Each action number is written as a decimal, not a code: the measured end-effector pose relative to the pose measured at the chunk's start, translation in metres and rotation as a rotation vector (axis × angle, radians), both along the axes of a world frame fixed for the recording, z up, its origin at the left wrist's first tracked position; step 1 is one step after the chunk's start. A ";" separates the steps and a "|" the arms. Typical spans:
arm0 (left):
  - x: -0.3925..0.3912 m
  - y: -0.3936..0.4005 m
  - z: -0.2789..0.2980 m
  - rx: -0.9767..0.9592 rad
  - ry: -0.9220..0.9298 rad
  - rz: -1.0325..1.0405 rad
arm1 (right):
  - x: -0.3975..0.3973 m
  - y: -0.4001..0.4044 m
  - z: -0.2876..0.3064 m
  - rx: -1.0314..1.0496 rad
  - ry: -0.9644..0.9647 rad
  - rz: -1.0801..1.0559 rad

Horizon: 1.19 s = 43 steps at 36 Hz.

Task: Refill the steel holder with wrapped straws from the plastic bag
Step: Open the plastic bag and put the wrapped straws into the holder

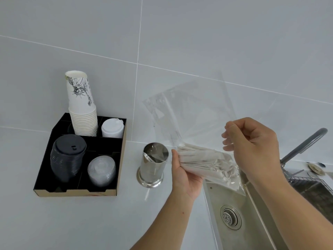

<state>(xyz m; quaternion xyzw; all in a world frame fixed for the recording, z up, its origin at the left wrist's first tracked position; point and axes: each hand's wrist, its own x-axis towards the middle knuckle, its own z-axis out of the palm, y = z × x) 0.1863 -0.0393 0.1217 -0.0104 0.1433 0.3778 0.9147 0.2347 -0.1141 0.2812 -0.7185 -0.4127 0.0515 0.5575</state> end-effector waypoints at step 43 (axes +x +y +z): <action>-0.013 0.015 0.011 -0.130 -0.124 0.069 | 0.002 0.070 0.024 -0.120 -0.185 0.125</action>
